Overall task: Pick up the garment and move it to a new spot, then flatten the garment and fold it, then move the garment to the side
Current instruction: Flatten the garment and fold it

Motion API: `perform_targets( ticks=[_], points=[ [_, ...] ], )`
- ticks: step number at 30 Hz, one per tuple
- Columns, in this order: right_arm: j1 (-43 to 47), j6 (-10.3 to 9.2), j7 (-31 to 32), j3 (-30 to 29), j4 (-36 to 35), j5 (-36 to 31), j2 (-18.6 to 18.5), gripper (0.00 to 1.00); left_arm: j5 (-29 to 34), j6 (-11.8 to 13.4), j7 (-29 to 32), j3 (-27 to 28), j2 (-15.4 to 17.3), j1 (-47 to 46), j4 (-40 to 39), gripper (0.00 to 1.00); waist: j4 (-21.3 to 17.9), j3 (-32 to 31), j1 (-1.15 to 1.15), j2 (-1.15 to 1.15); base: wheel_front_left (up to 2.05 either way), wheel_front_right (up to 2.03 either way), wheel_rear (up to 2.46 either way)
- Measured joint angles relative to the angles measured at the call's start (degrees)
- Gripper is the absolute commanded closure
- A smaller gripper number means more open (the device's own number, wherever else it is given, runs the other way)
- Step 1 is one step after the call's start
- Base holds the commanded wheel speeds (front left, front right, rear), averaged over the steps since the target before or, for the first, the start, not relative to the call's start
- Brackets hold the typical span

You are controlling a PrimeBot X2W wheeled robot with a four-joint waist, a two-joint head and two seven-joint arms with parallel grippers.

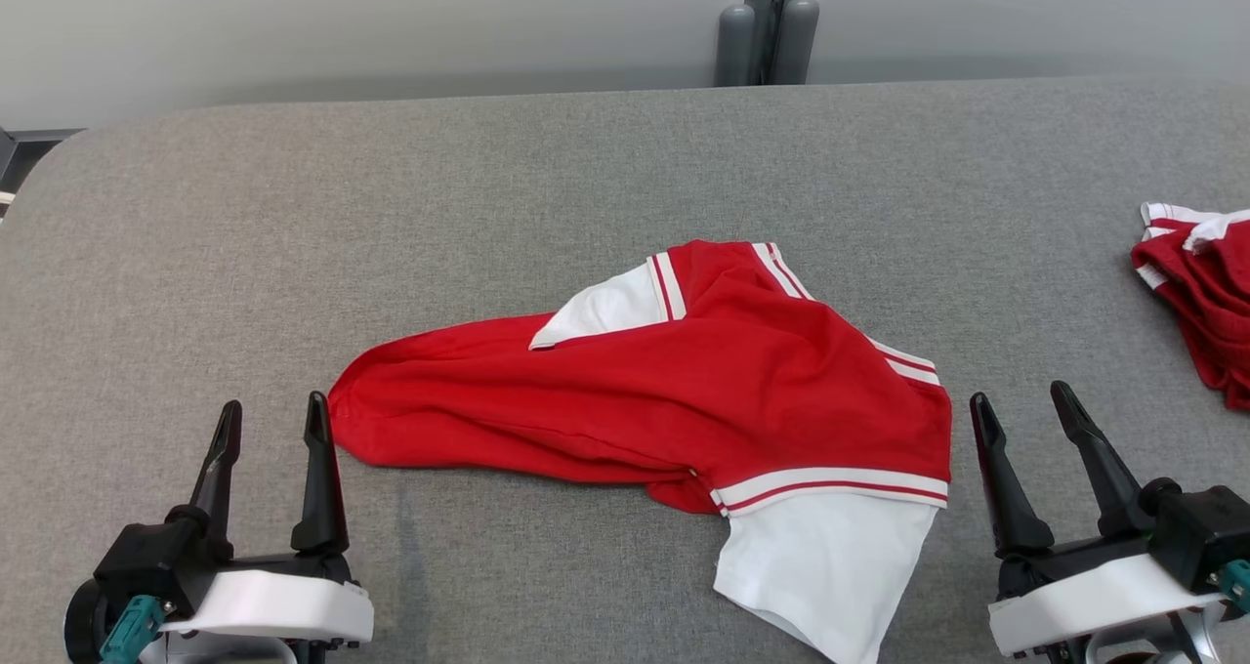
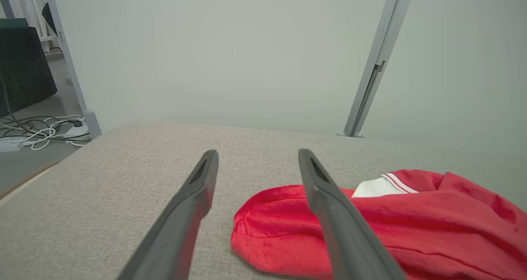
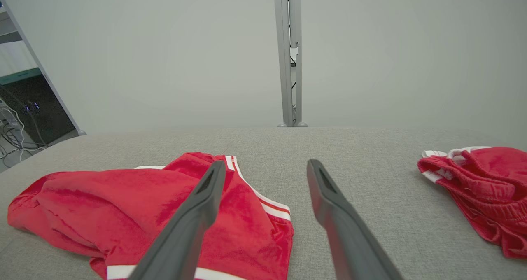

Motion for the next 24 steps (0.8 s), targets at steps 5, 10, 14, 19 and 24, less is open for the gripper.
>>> perform_targets(
  ticks=[5, 10, 14, 19, 24],
  points=[
    [0.0, 0.0, 0.0, -0.1, -0.1, 0.0, 0.0, 0.0, 0.0, 0.1, 0.5, -0.4, 0.2, 0.0, -0.6, 0.0, 0.1, 0.3, 0.0, 0.0, 0.0, 0.0, 0.0],
    [-0.2, 0.0, 0.0, -0.2, -0.2, 0.0, 0.0, 0.0, 0.0, -0.6, 1.2, -1.1, 0.9, -0.5, -0.8, 0.0, 0.5, 0.9, 0.0, 0.0, 0.0, 0.0, 0.0],
    [-0.7, 0.0, 0.0, -0.1, -0.5, 0.0, 0.0, 0.0, -0.8, -3.3, 3.8, -2.4, 2.2, -4.1, 0.7, 0.0, 1.0, 2.0, 0.0, 0.0, 0.0, 0.0, 0.0],
    [-1.5, 0.0, 0.2, 0.7, -0.5, 0.0, 0.0, 0.0, -3.6, -7.1, 9.8, -3.5, 3.8, -8.3, 7.4, 0.0, 0.8, 3.6, 0.0, 0.0, 0.0, 0.0, 0.0],
    [-2.1, 0.0, -0.1, 1.4, -0.1, 0.2, 0.0, 0.0, -6.4, -9.2, 12.2, -3.0, 4.7, -11.0, 15.2, 0.0, -0.3, 4.8, 0.0, 0.0, 0.0, 0.0, 0.0]
  ],
)
